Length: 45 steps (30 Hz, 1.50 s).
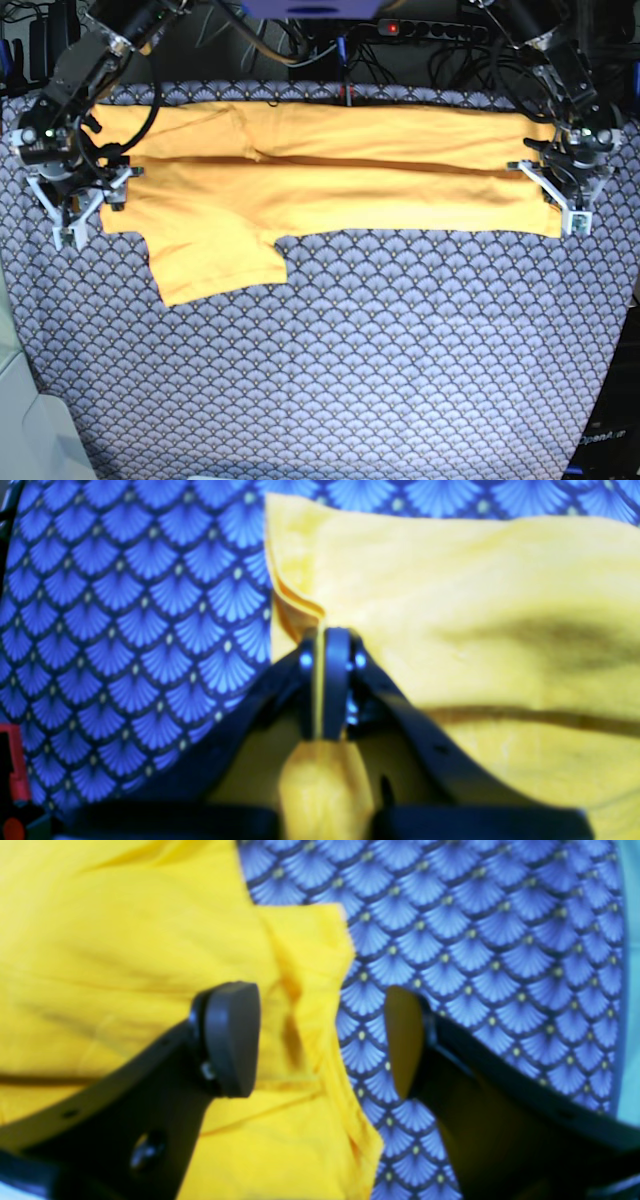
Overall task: Fold the T-shirt properly
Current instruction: 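Lower the folded edge onto the shirt and hold with both grippers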
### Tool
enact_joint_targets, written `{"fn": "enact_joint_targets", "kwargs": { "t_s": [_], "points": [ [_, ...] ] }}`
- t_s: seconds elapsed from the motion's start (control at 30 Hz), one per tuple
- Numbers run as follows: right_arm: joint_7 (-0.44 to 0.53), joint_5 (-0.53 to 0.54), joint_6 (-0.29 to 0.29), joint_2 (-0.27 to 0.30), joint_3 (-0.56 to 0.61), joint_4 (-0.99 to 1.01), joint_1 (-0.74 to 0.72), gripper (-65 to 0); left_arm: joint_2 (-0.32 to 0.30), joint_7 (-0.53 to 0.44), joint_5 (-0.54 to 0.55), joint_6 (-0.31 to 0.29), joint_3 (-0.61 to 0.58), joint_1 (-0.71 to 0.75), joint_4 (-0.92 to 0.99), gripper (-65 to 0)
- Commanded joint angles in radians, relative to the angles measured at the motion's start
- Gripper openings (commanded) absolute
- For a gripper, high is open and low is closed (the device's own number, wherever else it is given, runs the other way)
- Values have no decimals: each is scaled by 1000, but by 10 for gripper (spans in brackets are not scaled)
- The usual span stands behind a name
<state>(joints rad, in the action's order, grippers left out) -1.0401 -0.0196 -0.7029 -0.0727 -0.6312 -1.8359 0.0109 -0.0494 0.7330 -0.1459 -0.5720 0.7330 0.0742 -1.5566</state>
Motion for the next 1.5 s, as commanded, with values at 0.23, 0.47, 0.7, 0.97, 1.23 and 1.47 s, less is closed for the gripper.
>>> {"fn": "enact_joint_targets", "kwargs": {
  "t_s": [0.23,0.47,0.7,0.97,1.23,1.47],
  "points": [
    [2,11,5,11,7,-15,-36,-246,-14,-19,7,5,0,-11,-14,-650],
    [11,11,5,9,9,31,-36,-246,-13,-19,9,5,0,-14,-14,-650],
    [11,11,5,9,17,44,-36,-246,-13,-19,4,5,0,-24,-14,-650],
    [13,11,5,7,21,46,-29,-250,-13,-19,4,7,0,-24,-14,-650],
    [11,11,5,3,20,63,-27,-252,-11,-19,9,7,0,-24,-14,-650],
    [13,11,5,9,20,161,-27,-341,-11,-19,9,7,0,-24,-14,-650]
  ]
}}
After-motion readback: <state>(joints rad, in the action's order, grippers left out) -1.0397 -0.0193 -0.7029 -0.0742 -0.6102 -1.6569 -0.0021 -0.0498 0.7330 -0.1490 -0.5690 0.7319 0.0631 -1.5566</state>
